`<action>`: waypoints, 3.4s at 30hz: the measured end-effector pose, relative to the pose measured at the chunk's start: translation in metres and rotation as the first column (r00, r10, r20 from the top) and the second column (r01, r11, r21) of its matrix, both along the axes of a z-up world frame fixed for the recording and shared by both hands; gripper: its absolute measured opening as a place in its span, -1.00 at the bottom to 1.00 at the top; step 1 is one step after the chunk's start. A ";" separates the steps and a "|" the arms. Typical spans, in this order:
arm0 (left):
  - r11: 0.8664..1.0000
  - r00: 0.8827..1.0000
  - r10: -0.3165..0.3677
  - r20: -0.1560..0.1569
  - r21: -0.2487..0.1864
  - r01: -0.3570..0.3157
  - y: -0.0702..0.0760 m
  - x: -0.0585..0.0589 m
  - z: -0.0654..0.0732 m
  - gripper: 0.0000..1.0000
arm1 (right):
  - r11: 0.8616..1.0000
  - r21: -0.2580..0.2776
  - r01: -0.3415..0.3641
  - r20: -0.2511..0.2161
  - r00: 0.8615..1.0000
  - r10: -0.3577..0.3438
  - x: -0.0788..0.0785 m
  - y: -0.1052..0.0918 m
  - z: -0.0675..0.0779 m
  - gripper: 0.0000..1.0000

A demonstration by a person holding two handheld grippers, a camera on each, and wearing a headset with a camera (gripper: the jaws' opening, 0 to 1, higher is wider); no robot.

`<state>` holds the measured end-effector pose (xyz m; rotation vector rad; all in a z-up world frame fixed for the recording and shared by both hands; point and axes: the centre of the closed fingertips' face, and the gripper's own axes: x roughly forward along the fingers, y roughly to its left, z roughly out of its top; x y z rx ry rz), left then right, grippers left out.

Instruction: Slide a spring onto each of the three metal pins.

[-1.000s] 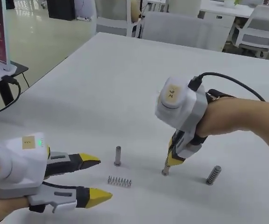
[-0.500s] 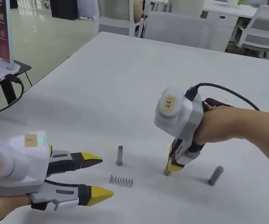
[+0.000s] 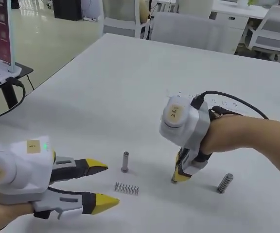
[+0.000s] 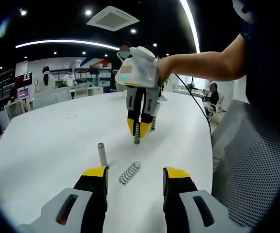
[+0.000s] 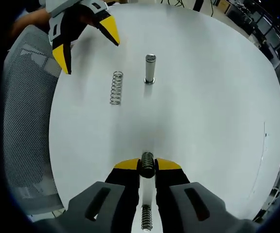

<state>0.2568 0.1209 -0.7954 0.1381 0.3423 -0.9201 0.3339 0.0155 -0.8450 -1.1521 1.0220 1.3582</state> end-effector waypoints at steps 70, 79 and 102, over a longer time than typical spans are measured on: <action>1.000 1.000 0.001 0.008 0.031 -0.001 0.004 -0.009 0.001 -0.24 | 0.982 0.140 -0.128 -0.004 0.992 0.129 -0.059 0.077 -0.002 -0.68; 0.999 1.000 -0.001 0.005 0.032 0.001 0.005 -0.008 -0.001 -0.27 | 0.985 0.137 -0.104 -0.016 0.994 0.108 -0.057 0.080 -0.010 -0.71; 0.999 1.000 -0.010 -0.001 0.036 0.010 0.003 -0.008 -0.003 -0.30 | 0.986 0.134 -0.096 -0.002 0.995 0.097 -0.056 0.079 -0.014 -0.84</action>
